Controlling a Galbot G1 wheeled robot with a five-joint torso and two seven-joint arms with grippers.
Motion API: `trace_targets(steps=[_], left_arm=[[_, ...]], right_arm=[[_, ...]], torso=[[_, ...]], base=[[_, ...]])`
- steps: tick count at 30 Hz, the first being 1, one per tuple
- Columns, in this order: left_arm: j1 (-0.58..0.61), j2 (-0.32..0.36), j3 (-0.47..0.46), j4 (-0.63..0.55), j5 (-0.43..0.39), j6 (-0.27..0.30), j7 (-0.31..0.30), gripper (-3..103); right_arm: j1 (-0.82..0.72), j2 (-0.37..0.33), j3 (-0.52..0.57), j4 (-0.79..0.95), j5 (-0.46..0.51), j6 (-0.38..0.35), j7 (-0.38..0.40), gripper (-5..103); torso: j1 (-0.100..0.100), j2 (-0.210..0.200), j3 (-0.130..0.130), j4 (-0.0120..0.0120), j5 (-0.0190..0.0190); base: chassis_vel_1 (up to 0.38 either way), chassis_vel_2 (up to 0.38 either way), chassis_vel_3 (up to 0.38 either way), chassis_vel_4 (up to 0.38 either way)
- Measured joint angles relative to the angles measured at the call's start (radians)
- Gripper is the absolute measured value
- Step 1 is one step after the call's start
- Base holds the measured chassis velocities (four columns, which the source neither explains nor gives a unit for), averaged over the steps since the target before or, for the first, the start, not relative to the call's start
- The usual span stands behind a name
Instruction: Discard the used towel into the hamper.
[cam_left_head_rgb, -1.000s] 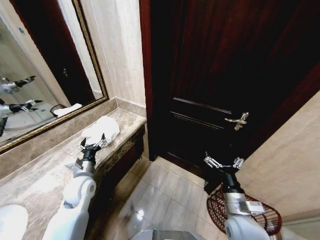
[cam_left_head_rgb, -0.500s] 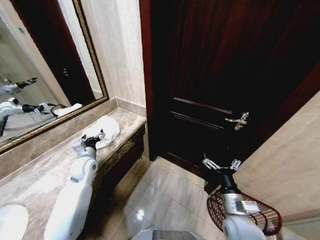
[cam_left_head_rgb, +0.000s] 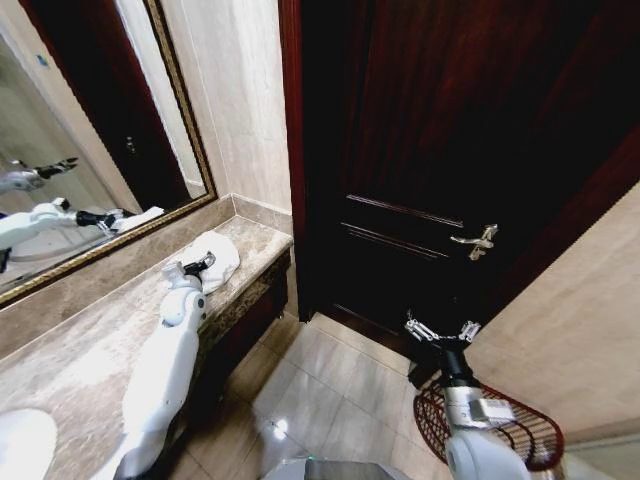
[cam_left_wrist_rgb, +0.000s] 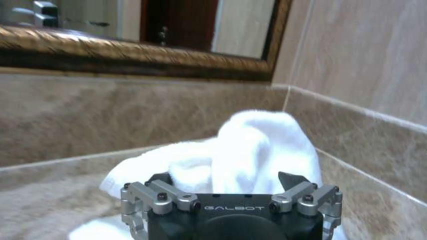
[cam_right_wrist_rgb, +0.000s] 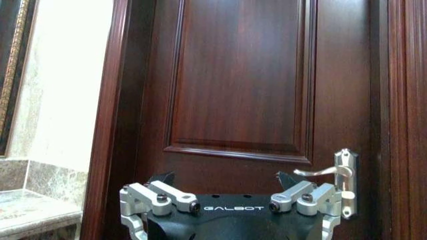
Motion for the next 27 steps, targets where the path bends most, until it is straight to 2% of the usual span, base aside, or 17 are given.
trace_targets(steps=[7, 8, 10, 11, 14, 15, 16, 19, 22, 23, 25, 26, 27], left_arm=[[-0.052, -0.001, 0.06, 0.076, -0.006, 0.005, 0.013, 100], [-0.061, 0.0, 0.065, 0.087, -0.01, 0.006, 0.016, 103], [-0.077, 0.0, 0.072, 0.108, -0.016, 0.002, 0.02, 94], [-0.077, 0.0, 0.072, 0.108, -0.016, 0.002, 0.02, 94], [-0.083, 0.002, 0.075, 0.117, -0.017, -0.01, 0.021, 78], [-0.083, 0.002, 0.075, 0.117, -0.017, -0.01, 0.021, 78], [-0.082, 0.003, 0.073, 0.117, -0.017, -0.013, 0.021, 73], [-0.077, 0.001, 0.067, 0.115, -0.017, -0.016, 0.021, 68], [-0.07, -0.006, 0.062, 0.115, -0.013, -0.03, 0.02, 51], [-0.07, -0.006, 0.062, 0.115, -0.013, -0.03, 0.02, 51], [-0.068, -0.006, 0.059, 0.116, -0.011, -0.039, 0.021, 40], [-0.068, -0.005, 0.059, 0.116, -0.011, -0.044, 0.022, 40], [-0.069, -0.004, 0.058, 0.116, -0.011, -0.049, 0.024, 34]], right_arm=[[-0.001, 0.002, 0.005, 0.0, 0.001, 0.0, -0.001, 100], [-0.002, 0.002, 0.007, 0.0, 0.001, 0.0, -0.001, 100], [-0.005, 0.002, 0.01, 0.0, 0.002, 0.002, -0.001, 100], [-0.005, 0.002, 0.01, 0.0, 0.002, 0.002, -0.001, 100], [-0.007, 0.004, 0.009, 0.0, 0.002, 0.006, -0.001, 100], [-0.007, 0.004, 0.009, 0.0, 0.002, 0.006, -0.001, 100], [-0.007, 0.005, 0.008, 0.0, 0.002, 0.007, -0.001, 100], [-0.01, 0.005, 0.007, 0.0, 0.002, 0.007, -0.001, 100], [-0.011, 0.001, 0.009, -0.001, 0.002, 0.007, -0.002, 100], [-0.011, 0.001, 0.009, -0.001, 0.002, 0.007, -0.002, 100], [-0.013, 0.002, 0.009, -0.002, 0.002, 0.007, -0.002, 100], [-0.014, 0.003, 0.008, -0.003, 0.001, 0.009, -0.002, 100], [-0.016, 0.006, 0.007, -0.006, -0.003, 0.013, -0.002, 100]], torso=[[0.0, 0.0, 0.0, 0.0, 0.0], [0.0, 0.0, 0.0, 0.0, 0.0001], [0.0, 0.0, 0.0, 0.0, 0.0001], [0.0, 0.0, 0.0, 0.0, 0.0001], [0.0, 0.0, 0.0, 0.0, 0.0], [0.0, 0.0, 0.0, 0.0, 0.0], [0.0, 0.0, 0.0, 0.0, 0.0], [0.0, 0.0, 0.0, 0.0001, 0.0], [0.0, 0.0, 0.0, 0.0, -0.0001], [0.0, 0.0, 0.0, 0.0, -0.0001], [0.0, 0.0, 0.0, 0.0, -0.0001], [0.0, 0.0, 0.0, 0.0, -0.0001], [0.0, 0.0, 0.0, -0.0001, -0.0001]], base=[[0.0, 0.0, 0.0, 0.0], [0.0, 0.0, 0.0, 0.0], [0.0, 0.0, 0.0, 0.0], [0.0, 0.0, 0.0, 0.0], [0.0, 0.0, 0.0, 0.0], [0.0, 0.0, 0.0, 0.0], [0.0, 0.0, 0.0, 0.0], [0.0, 0.0, 0.0, 0.0], [0.0, 0.0, 0.0, 0.0], [0.0, 0.0, 0.0, 0.0], [0.0, 0.0, 0.0, 0.0], [0.0, 0.0, 0.0, 0.0], [0.0, 0.0, 0.0, 0.0]])
